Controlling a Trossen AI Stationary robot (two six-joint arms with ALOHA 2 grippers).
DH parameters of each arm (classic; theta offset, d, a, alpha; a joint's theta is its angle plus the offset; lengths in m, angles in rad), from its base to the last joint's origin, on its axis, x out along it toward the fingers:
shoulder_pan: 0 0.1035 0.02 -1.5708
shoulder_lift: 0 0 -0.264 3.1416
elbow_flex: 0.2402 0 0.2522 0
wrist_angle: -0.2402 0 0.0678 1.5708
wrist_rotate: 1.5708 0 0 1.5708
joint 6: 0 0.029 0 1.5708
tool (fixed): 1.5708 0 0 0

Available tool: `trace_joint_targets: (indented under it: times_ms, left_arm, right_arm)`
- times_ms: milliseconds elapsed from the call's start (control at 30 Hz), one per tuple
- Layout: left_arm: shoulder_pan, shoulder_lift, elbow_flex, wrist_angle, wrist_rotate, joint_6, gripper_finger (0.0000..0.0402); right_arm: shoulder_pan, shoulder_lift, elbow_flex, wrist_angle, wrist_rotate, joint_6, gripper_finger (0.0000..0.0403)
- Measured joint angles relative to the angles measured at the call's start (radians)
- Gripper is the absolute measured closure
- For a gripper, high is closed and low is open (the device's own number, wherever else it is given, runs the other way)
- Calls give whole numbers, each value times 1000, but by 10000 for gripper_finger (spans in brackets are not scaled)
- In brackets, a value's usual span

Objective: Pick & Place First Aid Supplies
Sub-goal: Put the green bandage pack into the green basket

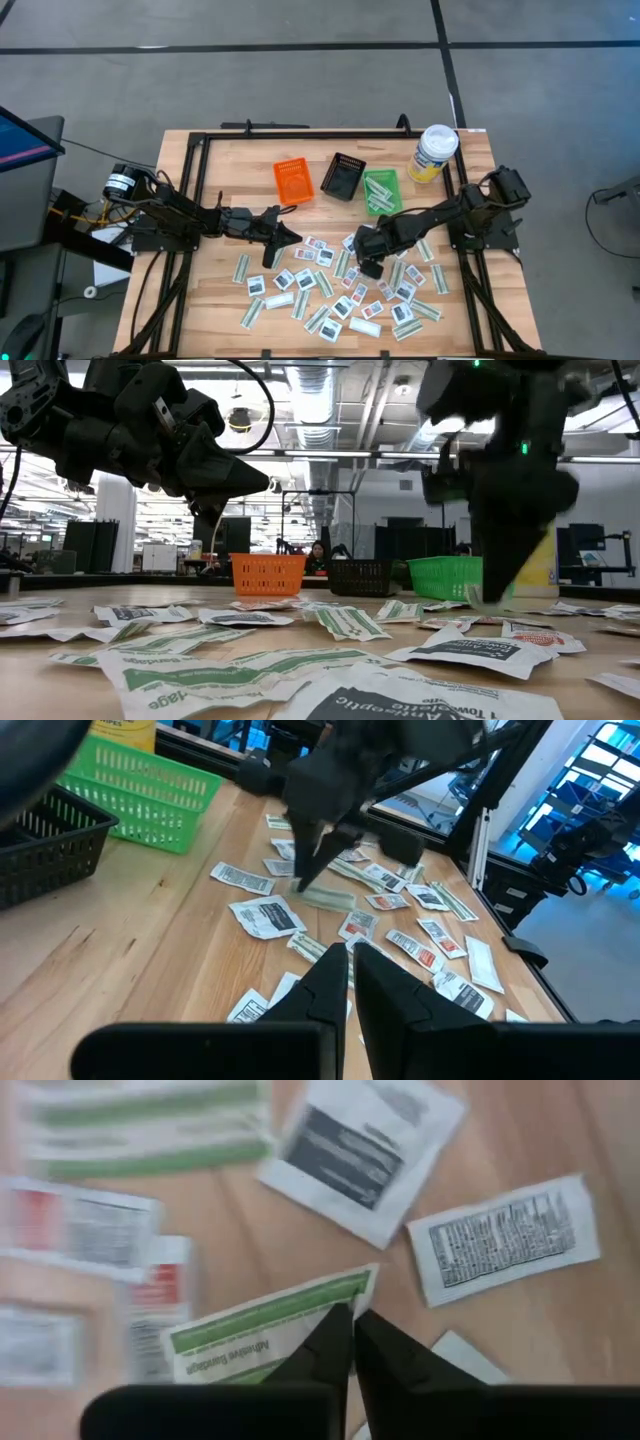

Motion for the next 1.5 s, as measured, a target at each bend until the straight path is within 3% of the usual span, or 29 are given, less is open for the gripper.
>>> trace_joint_targets:
  times_ms: [133,400,500,667,800,1000,1233,1500]
  left_arm:
    - [0,0,0,0,0,0,380]
    - [0,0,0,-3,0,0,380]
    - [0,0,0,-3,0,0,380]
    - [0,0,0,-3,0,0,380]
    - [0,0,0,-4,0,0,380]
    - [-1,0,0,-14,0,0,380]
    - [-8,0,-3,-41,6,0,380]
    - [-8,0,5,-44,3,7,374]
  right_arm:
    - [0,-77,36,-76,34,-15,395]
    - [-49,-251,50,-322,412,-17,395]
    - [-117,-286,50,-366,497,-33,396]
    - [-261,-282,50,-358,490,-179,398]
    - [-369,-248,50,-330,410,-281,391]
    - [-448,-196,47,-318,384,-334,349]
    - [-441,-148,50,-287,386,-333,294]
    - [-331,-156,103,-333,386,-300,251]
